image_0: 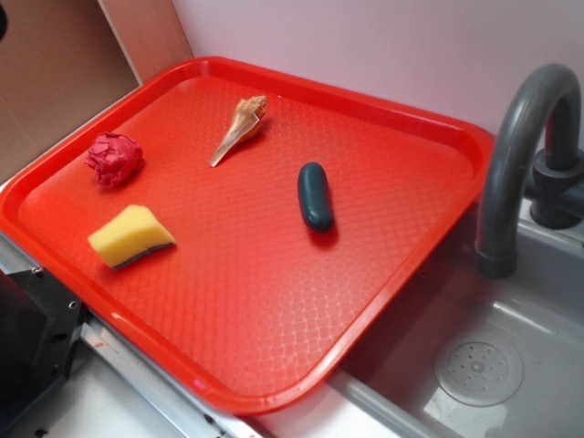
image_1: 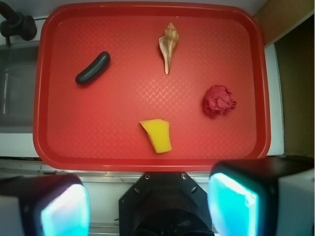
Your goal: Grab the plastic pickle.
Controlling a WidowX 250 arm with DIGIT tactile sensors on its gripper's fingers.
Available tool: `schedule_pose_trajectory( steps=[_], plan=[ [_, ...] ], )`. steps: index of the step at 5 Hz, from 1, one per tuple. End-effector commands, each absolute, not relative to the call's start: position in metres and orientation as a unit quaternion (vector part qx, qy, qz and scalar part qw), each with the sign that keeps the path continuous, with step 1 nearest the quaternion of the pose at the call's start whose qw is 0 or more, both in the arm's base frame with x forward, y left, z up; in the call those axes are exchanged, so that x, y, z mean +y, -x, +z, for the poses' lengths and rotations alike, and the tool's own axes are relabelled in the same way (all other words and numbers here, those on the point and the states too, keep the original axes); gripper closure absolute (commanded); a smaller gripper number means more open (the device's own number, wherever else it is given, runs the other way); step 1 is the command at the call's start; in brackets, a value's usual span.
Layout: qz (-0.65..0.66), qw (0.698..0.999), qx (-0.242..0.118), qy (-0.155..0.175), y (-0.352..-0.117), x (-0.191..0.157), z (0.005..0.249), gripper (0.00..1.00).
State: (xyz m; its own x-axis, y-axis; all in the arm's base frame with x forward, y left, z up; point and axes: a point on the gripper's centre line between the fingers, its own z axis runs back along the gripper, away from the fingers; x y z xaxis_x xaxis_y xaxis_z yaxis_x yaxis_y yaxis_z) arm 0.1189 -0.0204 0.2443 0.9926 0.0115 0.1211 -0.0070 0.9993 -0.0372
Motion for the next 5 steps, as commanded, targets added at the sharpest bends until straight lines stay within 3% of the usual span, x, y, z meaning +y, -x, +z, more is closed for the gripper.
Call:
schedule_pose_trajectory(
  steps=[1,2,3,4,5],
  plan=[
    [0.005,0.998,-0.061,0.018,-0.119,-0.020,0.244,0.00],
    [0.095,0.994,-0.052,-0.017,-0.132,-0.032,0.233,0.00],
    [0.220,0.972,-0.077,0.025,-0.151,-0.047,0.217,0.00],
    [0.340,0.932,-0.054,0.115,-0.186,-0.062,0.192,0.00],
    [0.400,0.902,-0.067,0.146,-0.223,-0.076,0.167,0.00]
  ],
)
